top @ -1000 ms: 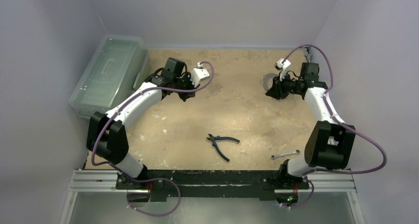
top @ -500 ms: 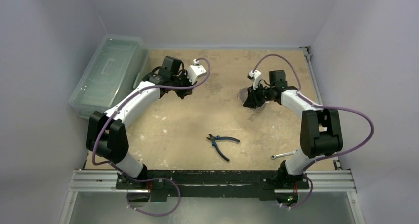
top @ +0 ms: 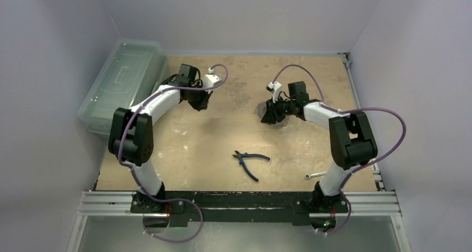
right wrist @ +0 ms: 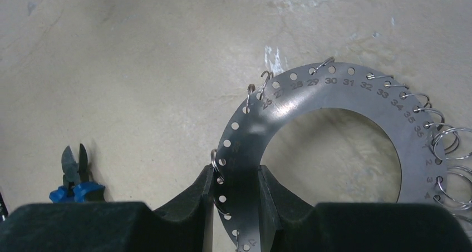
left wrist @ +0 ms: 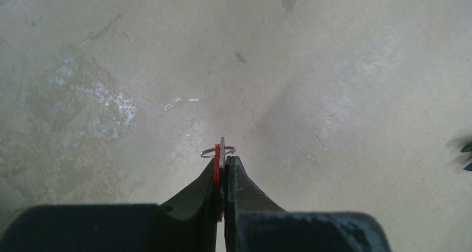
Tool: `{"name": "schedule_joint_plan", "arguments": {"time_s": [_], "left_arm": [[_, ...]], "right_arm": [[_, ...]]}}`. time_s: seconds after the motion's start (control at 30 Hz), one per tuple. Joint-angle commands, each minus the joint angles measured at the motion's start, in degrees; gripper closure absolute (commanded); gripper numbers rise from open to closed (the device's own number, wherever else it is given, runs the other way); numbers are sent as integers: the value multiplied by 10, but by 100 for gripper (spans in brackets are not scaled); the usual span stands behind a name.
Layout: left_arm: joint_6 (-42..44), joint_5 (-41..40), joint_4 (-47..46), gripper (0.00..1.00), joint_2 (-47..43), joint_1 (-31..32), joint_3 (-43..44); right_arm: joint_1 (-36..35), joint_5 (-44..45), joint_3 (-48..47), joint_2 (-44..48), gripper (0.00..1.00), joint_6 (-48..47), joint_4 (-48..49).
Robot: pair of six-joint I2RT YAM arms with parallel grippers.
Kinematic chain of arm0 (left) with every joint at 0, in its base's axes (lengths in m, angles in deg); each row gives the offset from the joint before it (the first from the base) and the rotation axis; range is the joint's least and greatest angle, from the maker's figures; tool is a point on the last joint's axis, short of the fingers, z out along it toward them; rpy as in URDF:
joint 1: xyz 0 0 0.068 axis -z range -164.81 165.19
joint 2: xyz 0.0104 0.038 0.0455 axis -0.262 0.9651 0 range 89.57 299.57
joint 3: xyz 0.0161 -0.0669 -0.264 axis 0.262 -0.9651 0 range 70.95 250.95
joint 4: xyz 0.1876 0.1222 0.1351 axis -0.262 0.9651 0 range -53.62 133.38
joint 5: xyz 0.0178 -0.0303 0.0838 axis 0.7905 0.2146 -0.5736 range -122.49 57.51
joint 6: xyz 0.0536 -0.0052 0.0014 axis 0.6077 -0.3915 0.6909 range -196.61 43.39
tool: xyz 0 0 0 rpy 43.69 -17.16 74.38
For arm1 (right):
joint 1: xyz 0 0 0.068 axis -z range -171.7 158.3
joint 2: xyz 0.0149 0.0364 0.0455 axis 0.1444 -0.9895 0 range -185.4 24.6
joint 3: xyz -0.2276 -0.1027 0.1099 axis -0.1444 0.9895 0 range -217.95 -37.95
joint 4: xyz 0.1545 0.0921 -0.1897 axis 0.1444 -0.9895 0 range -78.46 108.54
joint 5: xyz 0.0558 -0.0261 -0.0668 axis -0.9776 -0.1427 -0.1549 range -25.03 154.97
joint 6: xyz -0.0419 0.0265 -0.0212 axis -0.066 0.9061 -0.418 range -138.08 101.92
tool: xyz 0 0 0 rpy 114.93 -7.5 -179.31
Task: Remove the keys from the keyring
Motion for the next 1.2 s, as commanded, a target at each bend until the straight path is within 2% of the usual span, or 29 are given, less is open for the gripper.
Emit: {"name": "schedule_joint_plan", "arguments": {"time_s": [0.0, 0.17, 0.33, 0.47, 0.67, 0.83, 0.93, 1.17], "left_arm": [[-11, -11, -3, 100, 43, -10, 37], [-16, -23, 1, 100, 85, -12, 41], [-19, -23, -1, 100, 107, -12, 30], [-23, -22, -3, 100, 105, -11, 17], [-25, -39, -11, 96, 91, -11, -15], [-28, -38, -26, 84, 76, -11, -41], [-29, -37, -27, 73, 72, -11, -45], [-29, -31, -19, 63, 56, -11, -46]], "right_arm": [[-12, -24, -31, -22, 80, 36, 22], [-12, -40, -53, -37, 58, 44, 3], [-11, -48, -65, -13, 39, 49, -1], [-7, -55, -79, 14, 31, 64, -8], [22, -69, -93, 48, 25, 64, -37], [68, -88, -76, 67, 25, 60, -47], [84, -92, -46, 79, 25, 66, -24], [88, -92, -30, 86, 24, 62, -5]]}}
